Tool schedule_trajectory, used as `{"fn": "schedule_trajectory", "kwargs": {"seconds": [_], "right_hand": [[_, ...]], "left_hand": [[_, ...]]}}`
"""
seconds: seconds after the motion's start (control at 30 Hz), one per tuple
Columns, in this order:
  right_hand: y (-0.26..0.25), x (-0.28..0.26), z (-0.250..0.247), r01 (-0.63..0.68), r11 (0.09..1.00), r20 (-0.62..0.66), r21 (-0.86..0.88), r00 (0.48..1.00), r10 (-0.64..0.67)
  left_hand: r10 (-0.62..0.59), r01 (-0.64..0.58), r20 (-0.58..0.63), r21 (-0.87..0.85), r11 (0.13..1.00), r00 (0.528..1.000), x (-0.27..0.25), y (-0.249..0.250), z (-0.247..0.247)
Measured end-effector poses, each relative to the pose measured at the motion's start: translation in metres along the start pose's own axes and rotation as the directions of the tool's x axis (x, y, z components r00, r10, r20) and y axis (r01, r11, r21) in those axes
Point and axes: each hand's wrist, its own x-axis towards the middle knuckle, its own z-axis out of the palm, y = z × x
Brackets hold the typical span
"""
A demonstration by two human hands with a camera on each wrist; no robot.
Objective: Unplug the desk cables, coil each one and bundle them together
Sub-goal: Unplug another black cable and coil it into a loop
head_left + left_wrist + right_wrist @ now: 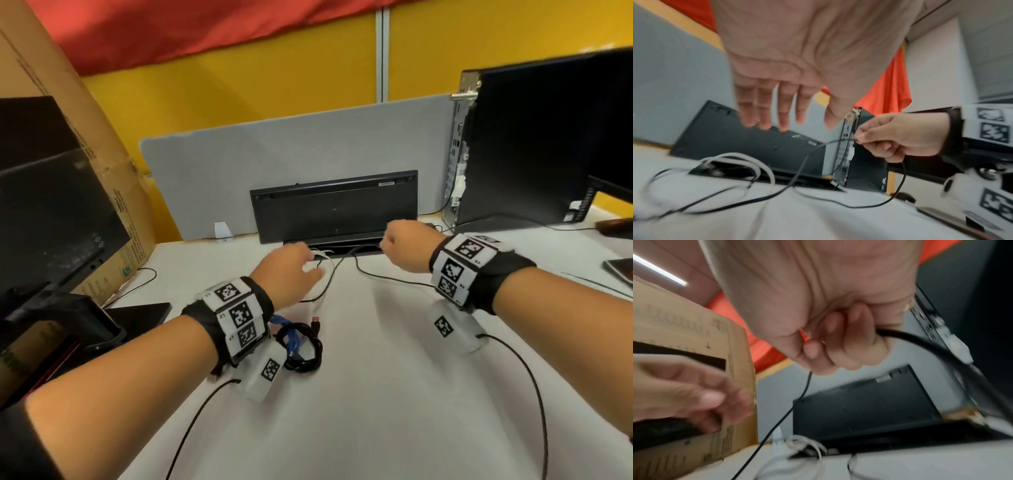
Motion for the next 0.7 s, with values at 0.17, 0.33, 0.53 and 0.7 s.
{"fn": "schedule_trajectory", "kwargs": {"seconds": [0.17, 0.33, 0.53, 0.7], "right_hand": [[-0.013, -0.014, -0.048, 0.217, 0.974, -0.180, 0.064, 0.963, -0.203], [0.020, -0.021, -0.092, 0.206, 0.978, -0.397, 0.041, 0.901, -0.174], [0.103, -0.021, -0.122, 0.013, 1.000, -0.527, -0.013, 0.850, -0.018], [0.155, -0.020, -0.115, -0.140, 0.990, -0.600, -0.024, 0.794, 0.098]], "left_hand": [[0.288, -0.294, -0.069, -0.335, 0.895, 0.955, 0.038, 0.058, -0.023], [0.250, -0.228, -0.039, -0.562, 0.795, 0.967, 0.070, 0.071, -0.045], [0.217, -0.241, -0.111, -0.299, 0.923, 0.970, 0.095, 0.032, -0.073], [0.175, -0.200, -0.142, -0.185, 0.962, 0.974, 0.108, 0.008, -0.082]]}}
